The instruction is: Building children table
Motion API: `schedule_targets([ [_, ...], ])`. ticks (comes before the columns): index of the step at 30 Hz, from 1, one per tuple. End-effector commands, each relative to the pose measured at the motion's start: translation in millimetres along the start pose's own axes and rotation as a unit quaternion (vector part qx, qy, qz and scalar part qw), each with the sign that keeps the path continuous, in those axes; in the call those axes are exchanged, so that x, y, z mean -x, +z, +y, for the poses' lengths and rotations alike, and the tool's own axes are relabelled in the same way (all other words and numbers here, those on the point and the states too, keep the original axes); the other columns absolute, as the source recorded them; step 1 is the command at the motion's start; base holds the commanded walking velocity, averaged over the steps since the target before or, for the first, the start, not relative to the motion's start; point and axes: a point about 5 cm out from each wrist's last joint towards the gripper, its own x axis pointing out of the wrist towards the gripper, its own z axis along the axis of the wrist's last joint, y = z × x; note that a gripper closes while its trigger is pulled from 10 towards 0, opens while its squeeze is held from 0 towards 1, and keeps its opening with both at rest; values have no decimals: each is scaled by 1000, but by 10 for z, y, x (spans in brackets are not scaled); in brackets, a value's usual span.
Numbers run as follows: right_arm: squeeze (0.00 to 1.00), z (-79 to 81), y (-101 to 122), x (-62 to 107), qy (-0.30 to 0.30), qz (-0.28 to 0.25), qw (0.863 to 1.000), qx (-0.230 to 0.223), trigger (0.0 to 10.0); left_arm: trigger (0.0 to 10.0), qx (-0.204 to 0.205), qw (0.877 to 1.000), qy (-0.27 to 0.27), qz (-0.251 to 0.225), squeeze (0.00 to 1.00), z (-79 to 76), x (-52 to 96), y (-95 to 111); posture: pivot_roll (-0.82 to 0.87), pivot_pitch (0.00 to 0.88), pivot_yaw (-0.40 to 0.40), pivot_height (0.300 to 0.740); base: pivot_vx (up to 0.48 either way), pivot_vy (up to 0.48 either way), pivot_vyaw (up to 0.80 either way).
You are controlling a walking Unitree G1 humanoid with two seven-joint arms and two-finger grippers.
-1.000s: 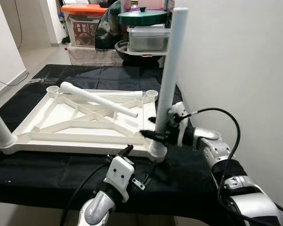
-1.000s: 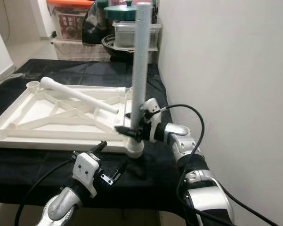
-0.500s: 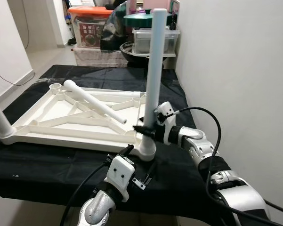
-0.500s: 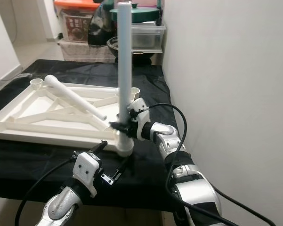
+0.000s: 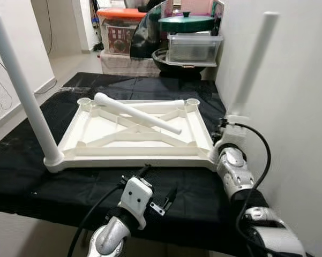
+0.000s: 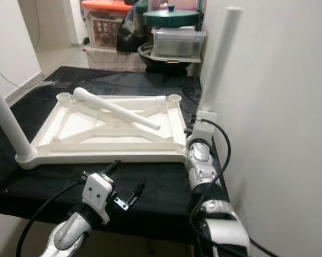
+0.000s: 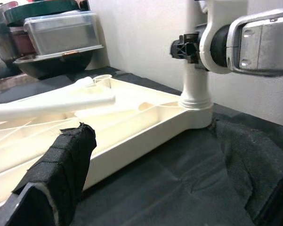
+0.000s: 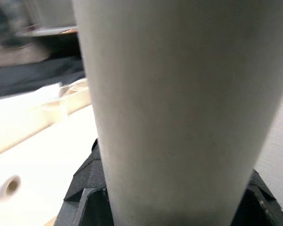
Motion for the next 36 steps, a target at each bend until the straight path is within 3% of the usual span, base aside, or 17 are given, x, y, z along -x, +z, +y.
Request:
schedule_targets([
  [1,0,-3,-206,74,-25,51,998,-10,0,10000,0,1000,-4,4,0,-6,1,-21,87,0,-39,740,0,0,0],
  [2,0,141,-190,101,9,50,998,-26,10000,10000,0,1000,-4,3,0,-6,0,-20,87,0,-41,740,0,0,0],
  [3,0,141,-190,101,9,50,998,-26,10000,10000,0,1000,-4,3,0,-6,0,-20,87,0,-41,740,0,0,0],
  [4,651,266,-143,117,62,31,997,-42,10000,10000,0,1000,-4,3,0,-8,-2,-20,87,0,-41,740,0,0,0],
  [7,651,338,-109,130,98,16,994,-52,10000,10000,0,1000,-4,3,0,-9,-3,-20,87,0,-42,740,0,0,0],
  [8,1000,384,-58,128,133,-4,990,-56,10000,10000,0,1000,-3,3,0,-10,-4,-19,88,0,-41,740,0,0,0],
  [9,0,417,-9,112,185,-13,980,-76,10000,10000,0,1000,-3,3,0,-10,-5,-17,87,0,-42,740,0,0,0],
  [15,0,375,118,44,334,-23,938,-94,10000,10000,0,1000,-4,2,0,-8,-9,-17,88,0,-38,740,0,0,0],
  [16,0,326,125,51,451,7,891,-61,10000,10000,-1,1000,-4,2,0,-5,-11,-19,87,0,-38,740,0,0,0],
  [19,0,310,122,63,483,20,874,-52,10000,10000,-1,1000,-4,3,0,-4,-11,-20,87,0,-38,740,0,0,0],
  [22,0,292,71,202,623,70,779,-3,10000,10000,-1,1000,-4,2,0,-4,-6,-20,91,0,-39,740,0,0,0],
  [24,0,292,71,202,623,70,779,-3,10000,10000,-1,1000,-4,2,0,-4,-6,-20,91,0,-39,740,0,0,0],
  [26,0,342,108,284,691,75,719,11,10000,10000,-1,1000,-3,2,0,-4,-4,-16,98,0,-45,740,0,0,0],
  [31,0,466,220,381,752,60,656,-3,10000,10000,-2,1000,-2,2,0,-6,0,-11,102,0,-49,740,0,0,0],
  [34,0,487,230,404,763,59,643,-5,10000,10000,-1,1000,-1,2,0,-6,1,-10,102,0,-49,740,0,0,0],
  [35,0,510,223,424,770,59,636,-4,4196,10000,-1,1000,-1,2,0,-7,3,-10,102,0,-51,740,0,0,0],
  [36,0,510,223,424,770,59,636,-4,4196,10000,-1,1000,-1,2,0,-7,3,-10,102,0,-51,740,0,0,0],
])
